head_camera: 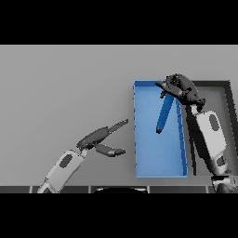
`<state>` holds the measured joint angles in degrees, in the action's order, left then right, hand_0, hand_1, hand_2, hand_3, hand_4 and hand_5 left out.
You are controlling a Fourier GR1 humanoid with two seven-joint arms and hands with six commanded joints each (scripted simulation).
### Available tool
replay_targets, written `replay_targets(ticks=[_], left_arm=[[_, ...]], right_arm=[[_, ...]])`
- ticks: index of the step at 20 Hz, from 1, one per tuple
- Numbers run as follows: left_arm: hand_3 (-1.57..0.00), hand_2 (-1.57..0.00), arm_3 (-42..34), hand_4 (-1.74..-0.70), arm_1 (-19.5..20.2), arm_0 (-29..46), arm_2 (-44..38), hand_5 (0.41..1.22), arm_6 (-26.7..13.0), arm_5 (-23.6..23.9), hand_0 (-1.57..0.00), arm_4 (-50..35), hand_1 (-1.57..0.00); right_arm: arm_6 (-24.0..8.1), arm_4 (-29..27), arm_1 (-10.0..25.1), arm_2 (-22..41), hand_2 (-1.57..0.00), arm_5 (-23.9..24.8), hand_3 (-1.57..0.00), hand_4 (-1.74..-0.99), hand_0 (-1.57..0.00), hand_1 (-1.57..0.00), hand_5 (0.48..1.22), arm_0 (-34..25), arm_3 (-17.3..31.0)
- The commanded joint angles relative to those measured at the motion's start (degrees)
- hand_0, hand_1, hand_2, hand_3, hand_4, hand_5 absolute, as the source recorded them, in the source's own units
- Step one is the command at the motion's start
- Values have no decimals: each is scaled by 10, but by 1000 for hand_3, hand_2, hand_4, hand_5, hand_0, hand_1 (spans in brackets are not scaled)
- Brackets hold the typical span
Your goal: Pick up the blue pipe and place it into the blue bin.
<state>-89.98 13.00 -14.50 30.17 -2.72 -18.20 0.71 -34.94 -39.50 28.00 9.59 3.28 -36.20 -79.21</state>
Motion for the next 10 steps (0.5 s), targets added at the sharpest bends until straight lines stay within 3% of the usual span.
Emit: replay_targets(ticks=[1, 4, 5, 6, 8, 10], left_arm=[[1, 1, 4, -881, -4, -1, 2, 463, -1, 1, 1, 2, 1], [1, 1, -4, -884, -9, 4, 6, 460, -8, 8, 1, 4, 1], [1, 1, -5, -885, -5, 2, 3, 457, -11, 7, 1, 2, 1], [1, 1, 1, -886, -7, -2, 2, 455, -20, 8, 1, 3, 1], [1, 1, 4, -885, -13, -7, 2, 454, -18, 10, 1, 4, 1], [1, 1, 2, -886, -11, -3, 3, 454, -16, 9, 1, 3, 1]], right_arm=[[0, 2, 2, 5, -1571, -1, -1571, -1694, -1571, -1571, 1124, 22, -4], [0, -6, 11, 59, -1571, 14, -1571, -1591, -1571, -1571, 1114, 53, 9], [8, -14, 20, 73, -1571, 23, -1330, -1599, -1571, -1571, 1110, 53, 8], [9, -23, 25, 86, -1393, 43, -1122, -1547, -1563, -1459, 1133, 47, 17], [15, -43, 34, 107, -891, 56, -718, -1455, -1045, -933, 1164, 42, 39], [26, -65, 44, 133, -570, 70, -459, -1338, -668, -597, 1157, 31, 61]])
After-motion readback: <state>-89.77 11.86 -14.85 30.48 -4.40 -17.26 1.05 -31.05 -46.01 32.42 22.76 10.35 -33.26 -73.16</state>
